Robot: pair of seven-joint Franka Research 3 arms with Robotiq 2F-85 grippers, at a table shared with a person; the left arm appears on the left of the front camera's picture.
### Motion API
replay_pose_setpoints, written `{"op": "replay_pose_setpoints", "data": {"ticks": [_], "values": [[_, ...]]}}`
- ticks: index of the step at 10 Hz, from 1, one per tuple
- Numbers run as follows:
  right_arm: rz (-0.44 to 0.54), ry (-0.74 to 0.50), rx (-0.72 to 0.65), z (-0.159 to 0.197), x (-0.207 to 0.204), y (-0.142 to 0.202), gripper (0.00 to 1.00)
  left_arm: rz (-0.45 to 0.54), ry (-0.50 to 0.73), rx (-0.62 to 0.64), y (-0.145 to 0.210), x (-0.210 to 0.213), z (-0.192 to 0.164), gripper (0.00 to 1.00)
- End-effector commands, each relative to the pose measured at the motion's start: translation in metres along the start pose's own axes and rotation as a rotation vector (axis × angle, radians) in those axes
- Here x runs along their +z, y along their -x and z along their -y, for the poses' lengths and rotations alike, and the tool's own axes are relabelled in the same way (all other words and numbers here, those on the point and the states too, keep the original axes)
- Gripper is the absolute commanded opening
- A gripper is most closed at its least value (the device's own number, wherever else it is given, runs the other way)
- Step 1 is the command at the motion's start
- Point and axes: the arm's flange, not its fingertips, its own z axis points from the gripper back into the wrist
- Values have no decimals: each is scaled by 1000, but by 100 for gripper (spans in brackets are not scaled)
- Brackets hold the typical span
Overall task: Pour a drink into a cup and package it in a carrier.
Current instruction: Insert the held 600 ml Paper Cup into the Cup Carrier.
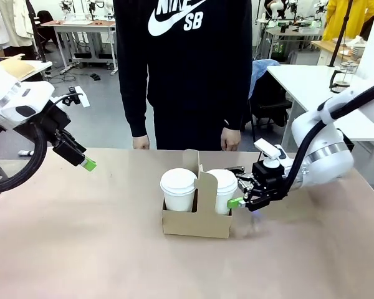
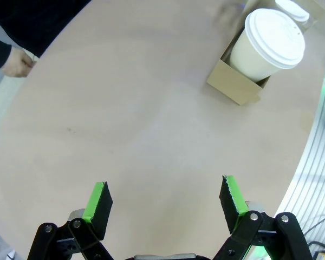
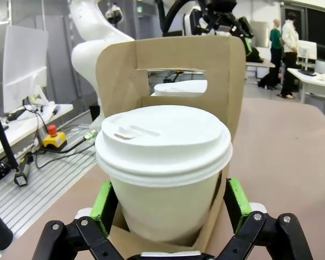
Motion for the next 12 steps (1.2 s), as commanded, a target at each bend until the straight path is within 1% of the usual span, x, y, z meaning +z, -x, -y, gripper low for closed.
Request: {"op": "replay_pose_setpoints", "data": {"ticks": [1,3,4,5,6,7,9,10,12], "values": [[-56,46,-7,-13,23,-10,100,9,4,14,-1,-1,0,100],[-104,119,-71,-22,54,-18,100,9,4,14,-1,-1,0,100],[-137,189,-136,-31,73,-26,100,9,4,14,-1,-1,0,100],[-199,320,-250,-51,100,-38,100,9,4,14,-1,-1,0,100],[-230,471,-418,-79,131,-49,100,9,4,14,-1,-1,0,100],[-284,648,-560,-105,160,-55,100,9,4,14,-1,-1,0,100],[-322,789,-629,-139,201,-60,100,9,4,14,-1,-1,0,100],[-360,887,-655,-155,215,-63,100,9,4,14,-1,-1,0,100],[-382,951,-640,-173,218,-71,100,9,4,14,-1,-1,0,100]]}}
